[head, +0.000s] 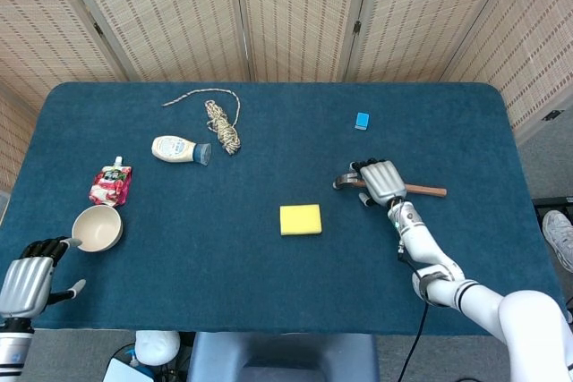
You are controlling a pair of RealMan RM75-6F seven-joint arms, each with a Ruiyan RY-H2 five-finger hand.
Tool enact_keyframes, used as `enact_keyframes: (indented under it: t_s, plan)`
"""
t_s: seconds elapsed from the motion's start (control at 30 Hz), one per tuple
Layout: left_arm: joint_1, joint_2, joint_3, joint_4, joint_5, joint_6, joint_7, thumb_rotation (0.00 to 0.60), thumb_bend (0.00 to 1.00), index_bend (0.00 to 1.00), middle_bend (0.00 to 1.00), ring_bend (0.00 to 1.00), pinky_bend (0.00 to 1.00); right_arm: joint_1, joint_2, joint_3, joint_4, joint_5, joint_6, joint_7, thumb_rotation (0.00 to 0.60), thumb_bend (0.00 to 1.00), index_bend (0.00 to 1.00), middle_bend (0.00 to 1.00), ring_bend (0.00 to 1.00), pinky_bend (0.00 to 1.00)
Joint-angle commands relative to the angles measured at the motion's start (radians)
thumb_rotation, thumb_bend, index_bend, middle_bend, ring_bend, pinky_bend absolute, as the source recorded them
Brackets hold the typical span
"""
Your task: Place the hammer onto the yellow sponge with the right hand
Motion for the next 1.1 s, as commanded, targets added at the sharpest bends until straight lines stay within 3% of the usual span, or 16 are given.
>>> enact_keyframes:
  t_s: [0.03, 0.17, 1.1]
  plan:
    - [0.001, 0.0, 0.001, 0.002, -0.001, -0.002, -0.003, 0.6, 0.22, 0.32, 0.31, 0.27, 0.25, 0.0, -0.013, -0.005, 0.017, -0.008, -0.001, 0.014, 0.6, 0.39, 0.25, 0.35, 0.28, 0.33]
    - [0.002, -0.003, 0.002, 0.006, -0.001, -0.003, -0.013, 0.6, 0.22, 0.32, 0.31, 0.27, 0.25, -0.006, -0.023, -0.011, 0.032, -0.011, 0.004, 0.012, 0.6, 0.44, 0.29, 0.36, 0.28, 0.33]
    - [0.01, -0.009, 0.005, 0.029, 0.001, -0.003, -0.04, 0.6, 0.22, 0.32, 0.31, 0.27, 0.25, -0.055, -0.041, 0.018, 0.06, 0.041, 0.047, -0.046, 0.6, 0.48, 0.39, 0.43, 0.28, 0.33]
